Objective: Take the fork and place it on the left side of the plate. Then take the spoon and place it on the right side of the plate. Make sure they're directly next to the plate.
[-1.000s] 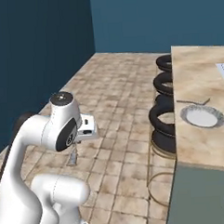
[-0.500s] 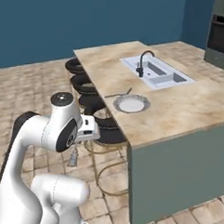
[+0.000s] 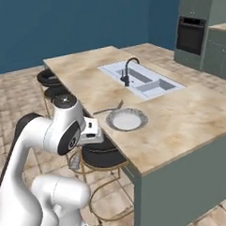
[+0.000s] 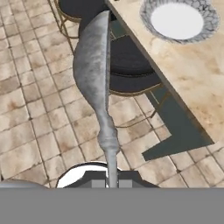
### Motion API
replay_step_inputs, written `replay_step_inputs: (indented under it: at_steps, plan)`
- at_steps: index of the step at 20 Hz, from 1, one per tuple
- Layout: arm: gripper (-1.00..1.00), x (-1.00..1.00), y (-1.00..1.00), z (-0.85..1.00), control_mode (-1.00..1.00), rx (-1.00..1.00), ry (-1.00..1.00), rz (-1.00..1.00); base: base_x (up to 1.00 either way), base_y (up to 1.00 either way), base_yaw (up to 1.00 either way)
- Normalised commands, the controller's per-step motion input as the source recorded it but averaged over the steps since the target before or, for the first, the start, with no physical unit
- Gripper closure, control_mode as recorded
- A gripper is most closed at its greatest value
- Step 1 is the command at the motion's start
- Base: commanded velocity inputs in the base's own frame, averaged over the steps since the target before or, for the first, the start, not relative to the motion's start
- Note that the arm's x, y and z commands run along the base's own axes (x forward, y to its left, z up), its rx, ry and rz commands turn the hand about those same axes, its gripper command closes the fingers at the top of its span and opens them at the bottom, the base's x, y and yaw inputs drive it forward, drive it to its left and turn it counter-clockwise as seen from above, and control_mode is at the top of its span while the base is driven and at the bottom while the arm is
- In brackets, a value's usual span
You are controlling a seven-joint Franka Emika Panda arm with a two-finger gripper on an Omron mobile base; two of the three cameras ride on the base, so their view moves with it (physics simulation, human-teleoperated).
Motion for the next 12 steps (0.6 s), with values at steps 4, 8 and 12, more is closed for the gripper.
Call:
replay_step_inputs:
  at_steps: [4, 8, 12]
  plan:
    - [1.00, 0.00, 0.00, 0.00, 1.00, 0.00, 0.00, 0.00, -0.07, 0.14, -0.45]
    - [1.00, 0.00, 0.00, 0.00, 1.00, 0.00, 0.00, 0.00, 0.08, 0.11, -0.53]
    - [1.00, 0.00, 0.00, 0.00, 1.00, 0.00, 0.00, 0.00, 0.60, 0.46, -0.41]
